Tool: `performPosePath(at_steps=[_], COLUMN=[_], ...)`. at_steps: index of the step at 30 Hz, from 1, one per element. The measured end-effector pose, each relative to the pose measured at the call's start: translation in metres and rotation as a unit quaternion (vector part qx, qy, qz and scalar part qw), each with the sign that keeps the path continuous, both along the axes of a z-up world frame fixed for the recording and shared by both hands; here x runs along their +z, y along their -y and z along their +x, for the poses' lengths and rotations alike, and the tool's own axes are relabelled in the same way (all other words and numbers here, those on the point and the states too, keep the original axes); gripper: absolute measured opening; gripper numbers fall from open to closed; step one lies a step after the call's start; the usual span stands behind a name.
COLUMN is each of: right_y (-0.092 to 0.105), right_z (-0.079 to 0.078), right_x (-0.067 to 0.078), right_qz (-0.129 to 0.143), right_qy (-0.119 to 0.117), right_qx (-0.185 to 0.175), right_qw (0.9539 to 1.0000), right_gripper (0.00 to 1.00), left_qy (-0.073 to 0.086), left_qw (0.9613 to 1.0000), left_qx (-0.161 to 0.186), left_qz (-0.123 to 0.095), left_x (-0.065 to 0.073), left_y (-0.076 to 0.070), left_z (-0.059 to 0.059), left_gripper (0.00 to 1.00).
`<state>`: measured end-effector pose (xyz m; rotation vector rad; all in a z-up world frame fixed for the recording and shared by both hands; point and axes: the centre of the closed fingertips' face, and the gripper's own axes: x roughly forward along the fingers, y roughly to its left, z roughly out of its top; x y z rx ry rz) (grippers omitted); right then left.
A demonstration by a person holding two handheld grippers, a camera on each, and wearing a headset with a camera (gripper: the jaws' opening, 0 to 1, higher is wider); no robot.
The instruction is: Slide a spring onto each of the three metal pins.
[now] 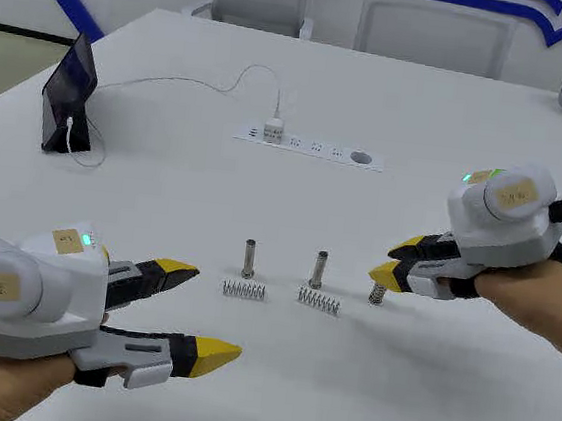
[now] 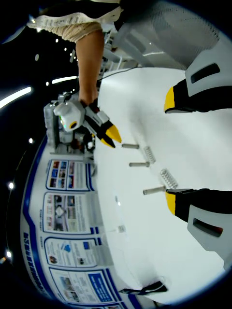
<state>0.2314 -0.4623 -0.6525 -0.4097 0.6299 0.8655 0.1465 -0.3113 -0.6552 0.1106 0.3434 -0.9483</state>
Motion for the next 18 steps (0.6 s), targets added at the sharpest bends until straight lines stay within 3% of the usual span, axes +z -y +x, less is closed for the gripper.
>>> performPosePath(at_steps=[8, 18], right_y=[-0.015, -0.031], right_z=[-0.008, -0.013], right_x=[0.004, -0.017], right_qz=[-0.002, -0.015], right_qy=[0.011, -0.007], right_qx=[0.031, 0.06], right_qw=[0.9994, 0.998], right_gripper=[0.24, 0.23], left_qy=[0.003, 0.005], left_qw=[1.0, 0.9999], left_qx=[-0.006, -0.007], left_qz=[0.004, 0.007], left_x=[0.002, 0.005], left_y=[0.003, 0.004], left_z=[0.001, -0.001], left_gripper=[0.64, 0.64])
